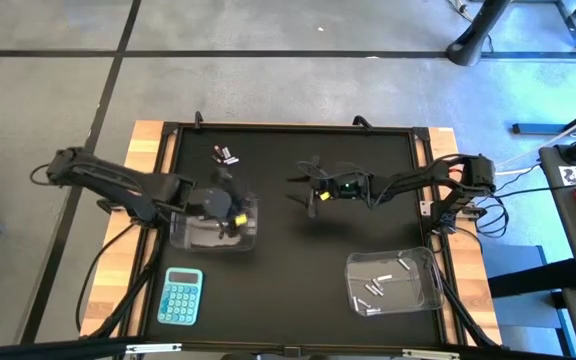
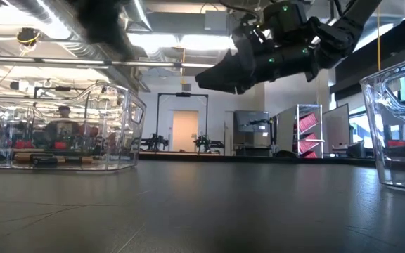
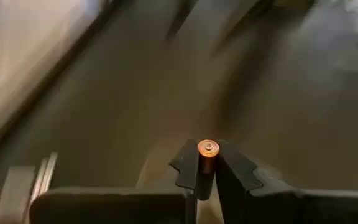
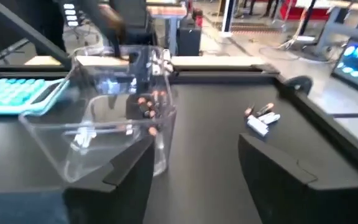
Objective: Sort batteries
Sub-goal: Put the black battery into the left transparent bin, then put the white battery into the right transparent bin
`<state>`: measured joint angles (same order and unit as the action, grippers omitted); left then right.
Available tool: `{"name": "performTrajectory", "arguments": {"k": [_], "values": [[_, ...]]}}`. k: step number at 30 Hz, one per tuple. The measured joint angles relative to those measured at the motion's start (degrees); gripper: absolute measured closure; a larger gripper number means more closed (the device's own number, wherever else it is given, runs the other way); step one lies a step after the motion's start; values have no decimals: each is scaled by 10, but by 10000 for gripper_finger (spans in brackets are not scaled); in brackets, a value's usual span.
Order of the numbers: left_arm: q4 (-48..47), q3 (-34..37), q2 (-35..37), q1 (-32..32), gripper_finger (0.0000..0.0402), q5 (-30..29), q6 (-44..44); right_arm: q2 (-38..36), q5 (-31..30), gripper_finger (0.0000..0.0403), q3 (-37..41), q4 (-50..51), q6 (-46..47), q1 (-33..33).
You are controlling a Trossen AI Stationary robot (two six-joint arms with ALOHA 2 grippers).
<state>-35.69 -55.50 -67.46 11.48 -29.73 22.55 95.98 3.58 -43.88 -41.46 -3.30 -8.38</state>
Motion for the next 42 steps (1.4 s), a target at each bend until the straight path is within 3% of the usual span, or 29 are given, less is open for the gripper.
{"name": "performTrajectory", "arguments": {"k": [3, 6, 11, 17, 26, 32, 36, 40, 42], "values": [[-235, -38, 0, -14, 380, 53, 211, 0, -10, 167, 0, -7, -12, 1], [-340, -19, 0, -19, 380, 131, 360, 0, -13, 172, 0, -13, -16, 1], [-274, 79, -1, -18, 380, 232, 429, 0, -15, 182, 0, -18, -20, 1], [-159, 154, -3, -39, 374, 266, 445, 0, 4, 186, 0, -2, -18, 1], [-146, 166, -3, -56, 276, 285, 422, 0, 16, 186, 0, 11, -11, 2], [-181, 124, 11, -86, 246, 279, 369, 0, 16, 186, 0, 12, -10, 2], [-168, 56, 43, -116, 250, 204, 282, 0, 17, 186, 0, 15, -9, 2], [-68, 31, 67, -149, 259, 82, 136, 0, 23, 186, 0, 15, 3, 2], [-18, 32, 63, -192, 262, 83, 63, 0, 23, 186, 0, 14, 4, 2]]}}
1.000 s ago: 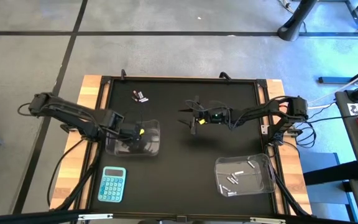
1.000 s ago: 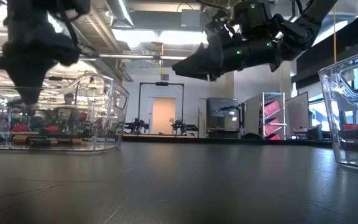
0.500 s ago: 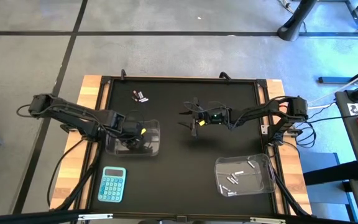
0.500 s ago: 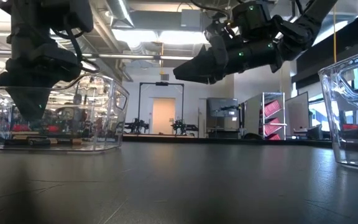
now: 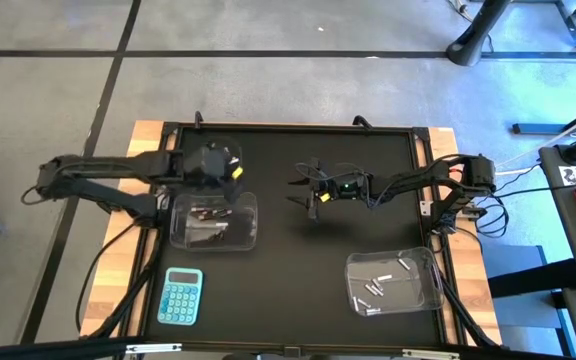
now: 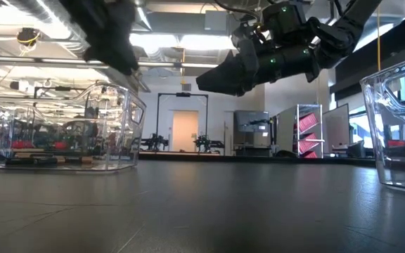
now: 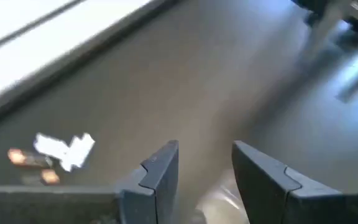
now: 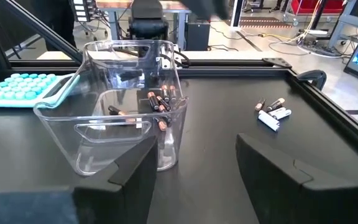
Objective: Sort batteries
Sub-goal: Put the white battery into the right transparent bin
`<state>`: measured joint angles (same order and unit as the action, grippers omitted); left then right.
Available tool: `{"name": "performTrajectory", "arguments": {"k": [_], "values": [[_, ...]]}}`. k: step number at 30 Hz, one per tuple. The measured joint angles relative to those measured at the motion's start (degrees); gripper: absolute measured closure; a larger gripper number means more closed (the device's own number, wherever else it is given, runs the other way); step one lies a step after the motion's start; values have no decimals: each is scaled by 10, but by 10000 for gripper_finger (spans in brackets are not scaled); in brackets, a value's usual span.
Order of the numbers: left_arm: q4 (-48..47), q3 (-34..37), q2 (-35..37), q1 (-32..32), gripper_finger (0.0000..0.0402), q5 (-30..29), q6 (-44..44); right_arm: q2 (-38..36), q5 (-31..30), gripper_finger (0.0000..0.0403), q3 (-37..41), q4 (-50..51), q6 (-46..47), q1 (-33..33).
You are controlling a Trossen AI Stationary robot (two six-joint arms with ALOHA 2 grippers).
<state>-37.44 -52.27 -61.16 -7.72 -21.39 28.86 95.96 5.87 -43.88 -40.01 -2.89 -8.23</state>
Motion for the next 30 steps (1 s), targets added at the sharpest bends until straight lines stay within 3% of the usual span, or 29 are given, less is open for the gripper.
{"name": "performTrajectory", "arguments": {"k": [7, 11, 16, 30], "values": [[9, 2, -92, -213, 263, 115, -143, 0, 2, 186, 0, 0, 15, 0], [40, 2, -168, -299, 263, 195, -211, 0, 2, 186, 0, 0, 16, 0], [29, -19, -261, -330, 263, 223, -303, 0, 2, 186, 0, 0, 16, 0], [15, -56, -384, -370, 263, 221, -344, 0, 2, 186, 0, 0, 16, 0]]}}
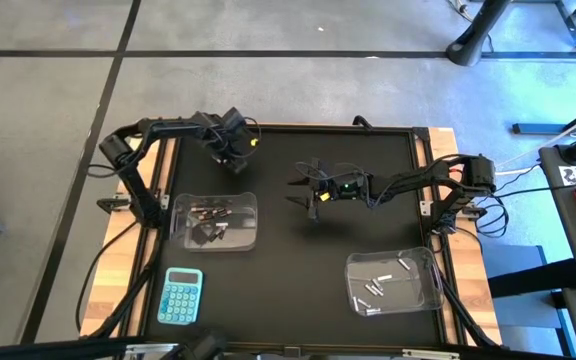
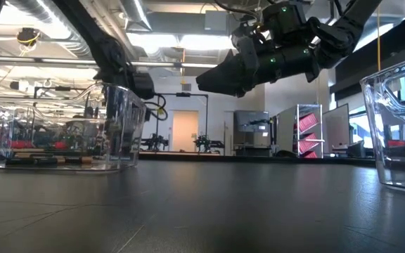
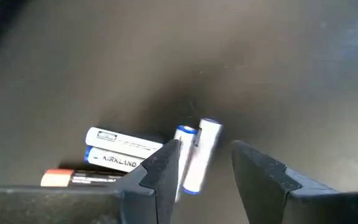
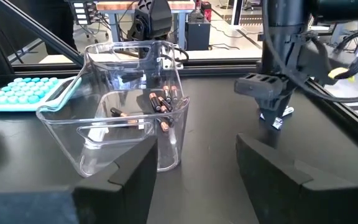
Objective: Sort batteries
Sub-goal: Put the white battery into the right transparent bin
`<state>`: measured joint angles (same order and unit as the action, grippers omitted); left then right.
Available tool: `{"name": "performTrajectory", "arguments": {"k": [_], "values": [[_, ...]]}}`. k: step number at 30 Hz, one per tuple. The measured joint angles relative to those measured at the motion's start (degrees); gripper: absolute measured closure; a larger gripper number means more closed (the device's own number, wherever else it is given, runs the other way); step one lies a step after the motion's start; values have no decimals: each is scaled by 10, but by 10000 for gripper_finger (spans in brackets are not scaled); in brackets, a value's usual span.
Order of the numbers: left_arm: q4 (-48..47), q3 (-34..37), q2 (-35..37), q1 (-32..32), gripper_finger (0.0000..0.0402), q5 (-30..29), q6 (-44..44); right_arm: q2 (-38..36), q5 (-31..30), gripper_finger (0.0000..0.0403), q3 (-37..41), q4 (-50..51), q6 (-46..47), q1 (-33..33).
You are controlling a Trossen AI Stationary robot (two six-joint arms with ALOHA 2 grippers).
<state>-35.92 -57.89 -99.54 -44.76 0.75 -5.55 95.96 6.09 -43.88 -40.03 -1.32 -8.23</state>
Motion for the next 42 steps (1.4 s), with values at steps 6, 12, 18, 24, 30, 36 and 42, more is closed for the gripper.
{"name": "performTrajectory", "arguments": {"k": [6, 12, 18, 24, 30, 36, 42], "values": [[-1, 0, -19, 1, 301, 1, -8, 0, 0, 186, 0, 3, 0, 0], [0, -1, -19, 2, 347, 4, -10, 0, 0, 186, 0, 12, 0, 0], [18, -4, -20, 13, 390, -2, -6, 0, 0, 186, 0, 12, 0, 0], [25, -21, -23, 45, 394, 3, -3, -3, -3, 186, 0, 16, 0, 0], [3, -64, -15, 65, 370, 5, -15, -20, -25, 186, 0, 46, -2, 0], [-10, -77, 64, 81, 343, 2, -19, 9, 8, 186, -1, 28, -19, -1], [-19, -46, 214, 137, 344, 0, 34, 104, 55, 187, -92, 41, -100, -7]]}}
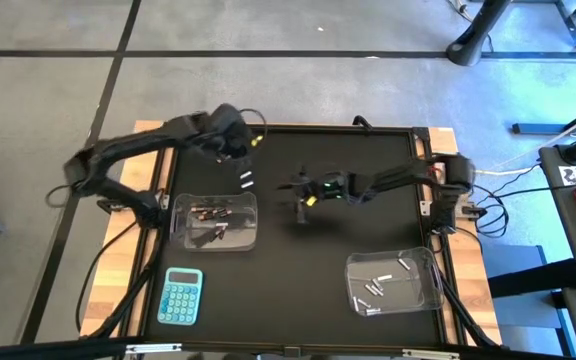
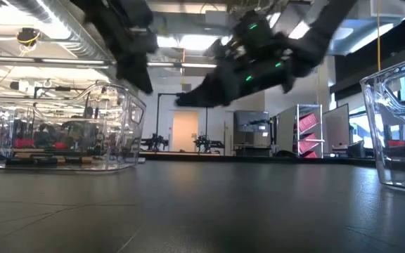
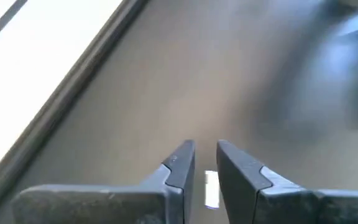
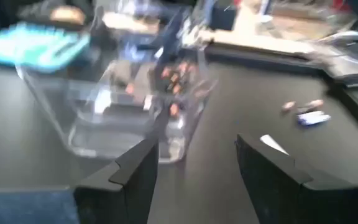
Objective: Sort batteries
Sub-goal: Put the white battery into the right transparent bin
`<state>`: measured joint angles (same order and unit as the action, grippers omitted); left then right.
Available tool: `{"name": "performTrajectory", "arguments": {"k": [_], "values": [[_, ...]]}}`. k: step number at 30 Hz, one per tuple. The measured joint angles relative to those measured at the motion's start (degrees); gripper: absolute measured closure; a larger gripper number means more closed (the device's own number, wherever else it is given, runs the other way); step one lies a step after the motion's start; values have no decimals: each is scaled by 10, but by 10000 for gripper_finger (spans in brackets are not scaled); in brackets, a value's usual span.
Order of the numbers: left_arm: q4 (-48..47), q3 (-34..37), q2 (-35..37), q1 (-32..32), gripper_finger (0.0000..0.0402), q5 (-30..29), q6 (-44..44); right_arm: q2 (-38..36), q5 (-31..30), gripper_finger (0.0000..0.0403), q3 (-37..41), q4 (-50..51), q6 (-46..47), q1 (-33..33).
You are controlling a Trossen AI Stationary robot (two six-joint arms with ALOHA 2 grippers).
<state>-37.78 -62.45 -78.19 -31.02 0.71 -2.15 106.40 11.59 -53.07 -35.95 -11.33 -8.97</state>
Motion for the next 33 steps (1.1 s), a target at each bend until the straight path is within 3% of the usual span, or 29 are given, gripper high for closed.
{"name": "performTrajectory", "arguments": {"k": [8, 11, 14, 19, 23, 28, 33], "values": [[37, 87, 173, 132, 363, -73, 99, 162, 48, 187, -199, 135, -71, -49], [44, 108, 212, 166, 364, -101, 126, 205, 97, 187, -251, 163, -72, -65], [43, 126, 242, 184, 362, -122, 142, 235, 161, 187, -281, 176, -80, -73], [46, 139, 258, 195, 365, -136, 153, 274, 174, 200, -292, 185, -102, -67], [45, 147, 259, 196, 366, -143, 153, 280, 156, 251, -294, 201, -100, -64], [51, 161, 259, 196, 362, -145, 162, 280, 139, 374, -295, 230, -82, -64], [58, 178, 259, 204, 367, -145, 179, 257, 91, 380, -294, 259, -52, -62]]}}
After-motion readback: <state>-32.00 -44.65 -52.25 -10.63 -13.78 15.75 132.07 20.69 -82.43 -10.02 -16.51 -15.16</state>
